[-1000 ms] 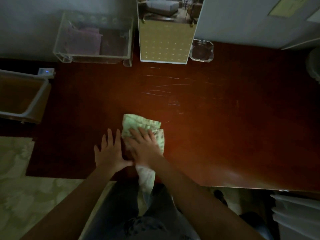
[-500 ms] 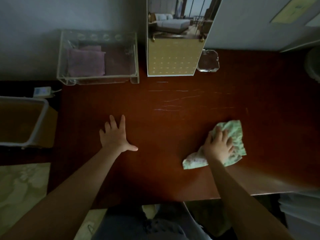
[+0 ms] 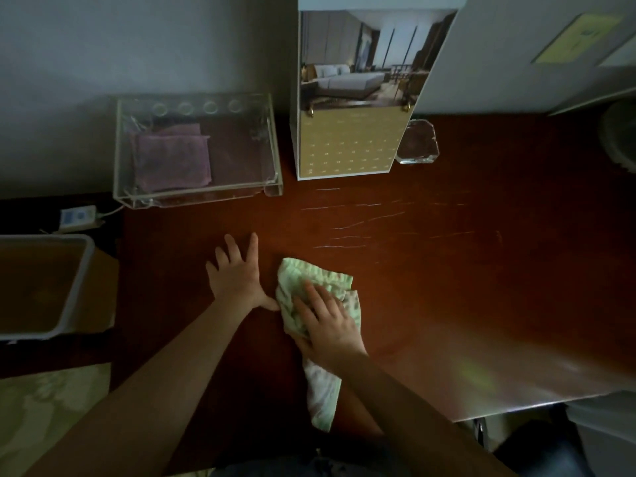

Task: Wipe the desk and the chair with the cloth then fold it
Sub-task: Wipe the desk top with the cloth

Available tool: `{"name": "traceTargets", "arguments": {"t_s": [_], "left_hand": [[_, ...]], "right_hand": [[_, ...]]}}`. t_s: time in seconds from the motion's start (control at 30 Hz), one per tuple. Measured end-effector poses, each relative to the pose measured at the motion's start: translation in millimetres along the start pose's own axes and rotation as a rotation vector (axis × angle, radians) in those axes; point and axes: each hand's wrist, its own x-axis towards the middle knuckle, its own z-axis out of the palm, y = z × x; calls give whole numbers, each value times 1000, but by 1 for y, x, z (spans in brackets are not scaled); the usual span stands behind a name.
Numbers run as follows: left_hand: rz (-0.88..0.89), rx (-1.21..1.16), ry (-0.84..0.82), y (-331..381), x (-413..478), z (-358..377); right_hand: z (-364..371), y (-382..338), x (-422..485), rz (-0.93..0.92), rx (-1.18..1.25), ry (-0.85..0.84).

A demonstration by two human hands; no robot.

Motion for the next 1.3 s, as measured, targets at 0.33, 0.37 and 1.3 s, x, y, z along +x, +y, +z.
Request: {"name": "traceTargets", "arguments": {"t_s": [0.33, 0.37, 1.3], "left_hand": [[14, -55, 11, -3, 1, 2], [15, -53, 17, -4, 1, 2], [-16, -93, -24, 1, 5, -3]], "right_hand": [[-16, 93, 8, 627, 162, 162], [-20, 102, 9, 763, 225, 172], [-41, 132, 33, 1048, 324, 250]]}}
